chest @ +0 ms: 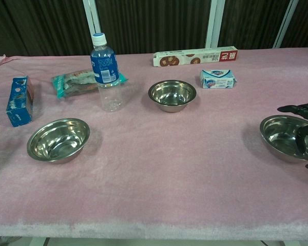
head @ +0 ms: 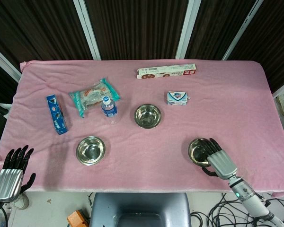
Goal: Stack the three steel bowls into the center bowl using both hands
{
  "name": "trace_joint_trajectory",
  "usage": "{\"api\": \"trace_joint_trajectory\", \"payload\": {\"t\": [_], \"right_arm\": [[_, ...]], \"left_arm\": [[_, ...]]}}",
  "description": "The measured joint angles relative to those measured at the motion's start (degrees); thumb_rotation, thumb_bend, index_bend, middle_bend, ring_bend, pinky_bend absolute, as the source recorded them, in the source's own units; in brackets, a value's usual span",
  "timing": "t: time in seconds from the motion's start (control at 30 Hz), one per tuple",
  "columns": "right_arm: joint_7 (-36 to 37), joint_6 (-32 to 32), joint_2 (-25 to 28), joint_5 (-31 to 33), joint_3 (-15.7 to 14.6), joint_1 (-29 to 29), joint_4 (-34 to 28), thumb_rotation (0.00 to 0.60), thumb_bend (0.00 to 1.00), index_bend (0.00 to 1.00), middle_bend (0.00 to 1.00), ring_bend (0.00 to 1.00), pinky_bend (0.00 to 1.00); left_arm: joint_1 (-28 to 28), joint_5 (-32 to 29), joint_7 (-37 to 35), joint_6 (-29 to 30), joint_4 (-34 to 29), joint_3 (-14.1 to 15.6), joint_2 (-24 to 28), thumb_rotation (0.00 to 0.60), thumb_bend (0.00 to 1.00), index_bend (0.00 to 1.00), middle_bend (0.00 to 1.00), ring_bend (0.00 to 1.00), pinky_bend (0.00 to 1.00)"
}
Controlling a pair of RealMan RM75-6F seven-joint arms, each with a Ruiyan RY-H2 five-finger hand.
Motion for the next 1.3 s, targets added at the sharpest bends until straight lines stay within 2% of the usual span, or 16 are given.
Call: {"api": "trace_joint_trajectory", "payload": {"t": [0.33,0.4,0.63,0.9,1.03,1.3], "right_arm": [[-0.6,-1.1,-0.1,0.8,0.3,0.5,0.2,0.600,0.42,0.64,0.00,0.00,0.00],[-0.7,-1.6,-0.3,1.1,0.4,0.7,0.5,0.600,0.45,0.66,0.00,0.00,0.00],[-0.7,-2.8,-1.7,1.6,0.6,1.4,1.9,0.600,0.63,0.76,0.02,0.00,0.00],[-0.7,-0.7,-1.3,1.0,0.9,1.4,1.5,0.600,0.64,0.77,0.03,0.00,0.00],[-1.8,-0.4,0.0,1.3,2.3,2.2,-0.4,0.600,0.64,0.76,0.03,0.00,0.00],[-8.1,-3.7,4.3,5.6,8.5,6.6,-7.6,0.600,0.64,0.76,0.03,0.00,0.00]], "left_arm": [[-0.2,-0.1,-0.2,-0.3,-0.2,-0.2,0.2,0.600,0.36,0.00,0.00,0.00,0.00],[-0.2,0.0,-0.1,-0.2,-0.2,-0.1,0.2,0.600,0.36,0.00,0.00,0.00,0.00],[0.0,0.1,-0.8,0.3,-0.1,0.0,0.4,0.600,0.36,0.00,0.00,0.00,0.00],[0.2,0.4,-1.2,0.7,0.2,0.1,0.4,0.600,0.36,0.00,0.00,0.00,0.00],[0.1,0.4,-0.7,0.4,0.1,0.2,0.3,0.600,0.36,0.00,0.00,0.00,0.00],[0.1,0.2,-0.8,0.3,0.0,0.2,0.3,0.600,0.36,0.00,0.00,0.00,0.00]]}}
